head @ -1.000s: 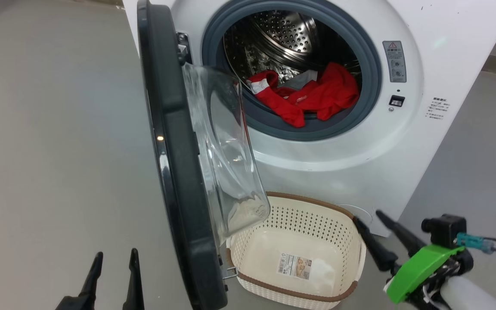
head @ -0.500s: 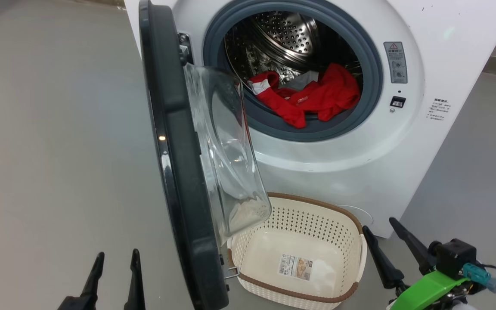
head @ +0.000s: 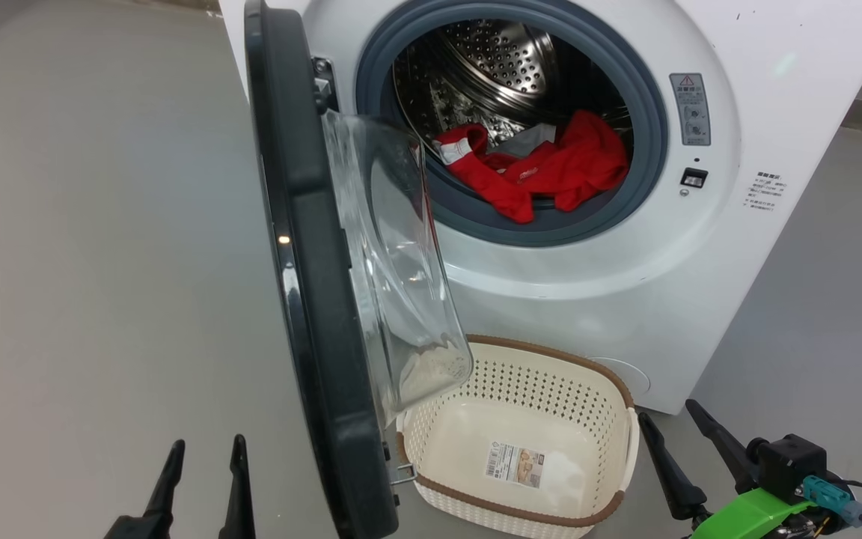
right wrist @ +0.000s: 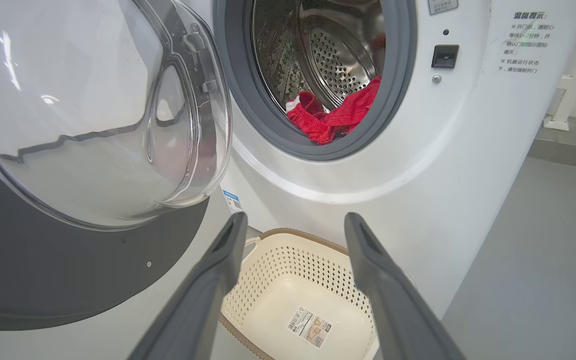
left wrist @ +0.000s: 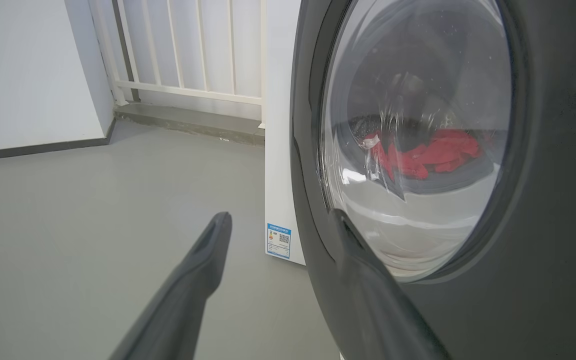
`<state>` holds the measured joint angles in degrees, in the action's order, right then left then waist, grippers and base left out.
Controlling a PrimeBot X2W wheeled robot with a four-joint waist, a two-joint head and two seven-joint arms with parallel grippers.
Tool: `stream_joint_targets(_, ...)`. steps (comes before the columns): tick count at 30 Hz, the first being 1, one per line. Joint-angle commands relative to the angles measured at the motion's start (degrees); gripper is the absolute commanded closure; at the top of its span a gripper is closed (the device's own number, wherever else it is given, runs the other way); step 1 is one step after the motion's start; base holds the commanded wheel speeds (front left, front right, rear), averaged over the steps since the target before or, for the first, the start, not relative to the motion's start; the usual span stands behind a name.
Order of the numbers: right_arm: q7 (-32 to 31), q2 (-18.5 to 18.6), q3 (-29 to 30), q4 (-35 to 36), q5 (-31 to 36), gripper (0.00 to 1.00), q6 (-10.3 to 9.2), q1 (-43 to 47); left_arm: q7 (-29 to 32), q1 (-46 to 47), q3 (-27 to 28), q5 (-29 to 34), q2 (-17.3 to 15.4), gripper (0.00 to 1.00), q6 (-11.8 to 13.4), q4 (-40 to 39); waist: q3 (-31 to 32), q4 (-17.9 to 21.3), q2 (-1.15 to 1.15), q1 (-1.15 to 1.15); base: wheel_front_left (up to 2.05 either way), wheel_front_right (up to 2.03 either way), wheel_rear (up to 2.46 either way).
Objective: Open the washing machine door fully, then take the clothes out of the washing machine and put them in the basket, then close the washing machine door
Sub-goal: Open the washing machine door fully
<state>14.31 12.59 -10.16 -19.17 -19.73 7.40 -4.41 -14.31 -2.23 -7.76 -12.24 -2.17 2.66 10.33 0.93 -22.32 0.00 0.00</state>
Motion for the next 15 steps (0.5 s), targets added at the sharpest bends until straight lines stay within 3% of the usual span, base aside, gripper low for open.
stream_joint_targets(1, 0.7, 0.2, -0.7, 1.2, 0.7, 0.0, 0.09, -0.4, -0.7, 1.0, 1.6, 0.3, -0.7, 0.0, 0.0, -1.2, 0.0, -0.1, 0.0, 0.0, 0.0, 0.0, 0.0)
stream_joint_targets(15, 0.7, -0.8, 2.0, 3.7, 3.2, 0.0, 0.09, -0.2, -0.7, 1.7, 2.5, -0.1, -0.7, 0.0, 0.7, -4.3, 0.2, -0.5, 0.0, 0.0, 0.0, 0.0, 0.0)
